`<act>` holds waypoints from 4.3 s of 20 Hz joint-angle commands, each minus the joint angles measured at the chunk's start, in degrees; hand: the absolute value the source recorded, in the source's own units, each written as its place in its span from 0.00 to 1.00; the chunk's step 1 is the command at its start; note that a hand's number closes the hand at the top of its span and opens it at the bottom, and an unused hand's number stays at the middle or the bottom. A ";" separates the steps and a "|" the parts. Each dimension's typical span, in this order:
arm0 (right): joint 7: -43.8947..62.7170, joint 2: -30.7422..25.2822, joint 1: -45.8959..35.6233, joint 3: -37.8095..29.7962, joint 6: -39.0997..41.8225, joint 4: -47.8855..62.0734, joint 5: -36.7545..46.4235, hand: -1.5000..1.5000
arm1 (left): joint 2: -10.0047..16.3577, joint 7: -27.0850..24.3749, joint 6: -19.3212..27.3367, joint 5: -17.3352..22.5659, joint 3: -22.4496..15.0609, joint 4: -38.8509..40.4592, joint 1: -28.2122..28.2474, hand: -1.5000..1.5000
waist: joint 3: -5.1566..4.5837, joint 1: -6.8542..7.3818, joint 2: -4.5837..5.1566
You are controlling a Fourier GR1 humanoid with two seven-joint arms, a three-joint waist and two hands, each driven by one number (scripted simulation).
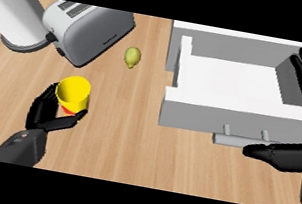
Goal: Pick up the cup, place it into the drawer and close the drawer
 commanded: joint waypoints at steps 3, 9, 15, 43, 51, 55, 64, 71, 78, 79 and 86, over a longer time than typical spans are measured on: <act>-0.79 -0.66 0.03 -0.88 0.27 0.93 0.16 0.00 | 0.10 -8.86 12.89 -0.95 0.94 -2.48 -0.34 1.00 | 0.02 -0.22 0.15; 3.71 -0.93 -4.61 -1.78 -0.42 1.05 -2.61 0.00 | -4.23 -12.93 18.56 -1.39 1.73 -1.90 -0.49 1.00 | 0.00 -0.05 0.00; 1.00 -0.58 0.04 -1.23 -0.09 -0.06 -0.67 0.00 | -3.19 -9.00 2.14 0.59 1.09 -6.91 -5.22 1.00 | 0.10 0.20 -0.39; -1.76 -0.55 -0.44 -1.70 0.16 2.44 0.45 0.00 | -11.20 38.35 26.24 7.32 -22.41 -25.69 -39.85 1.00 | 0.26 -0.68 -0.37; -3.34 -1.61 -3.55 -2.38 1.44 4.82 -0.38 0.00 | -11.21 41.44 30.63 10.32 -27.35 -10.80 -46.94 1.00 | 0.32 -3.32 0.69; -4.32 -0.95 -3.07 -1.60 1.50 5.92 0.24 0.00 | -11.21 43.93 28.72 12.91 -31.22 -7.09 -48.71 1.00 | 0.34 -4.61 0.90; -3.30 0.52 -6.31 1.34 1.60 5.58 0.33 0.00 | -11.21 47.19 24.40 13.86 -40.44 -4.56 -46.46 1.00 | 0.35 -8.73 1.68; -4.62 0.61 -6.10 3.40 9.11 7.20 -6.38 0.00 | -11.21 41.93 25.23 21.81 -38.38 -8.74 -42.48 0.00 | 0.34 -10.25 2.15; -0.07 -0.40 -7.03 11.80 19.89 6.77 -12.66 1.00 | -11.21 33.61 23.12 29.34 -36.19 -13.14 -42.04 0.00 | 0.18 -9.31 1.73; -0.04 -2.75 -6.53 11.71 22.84 7.45 -13.32 1.00 | -11.21 33.02 24.67 30.29 -35.77 -13.01 -42.07 0.00 | 0.23 -8.99 1.69; 5.46 -10.71 -3.23 17.27 26.43 4.88 -1.73 0.00 | -11.21 31.11 28.90 32.73 -35.83 -11.57 -45.41 0.00 | 0.25 -5.05 0.35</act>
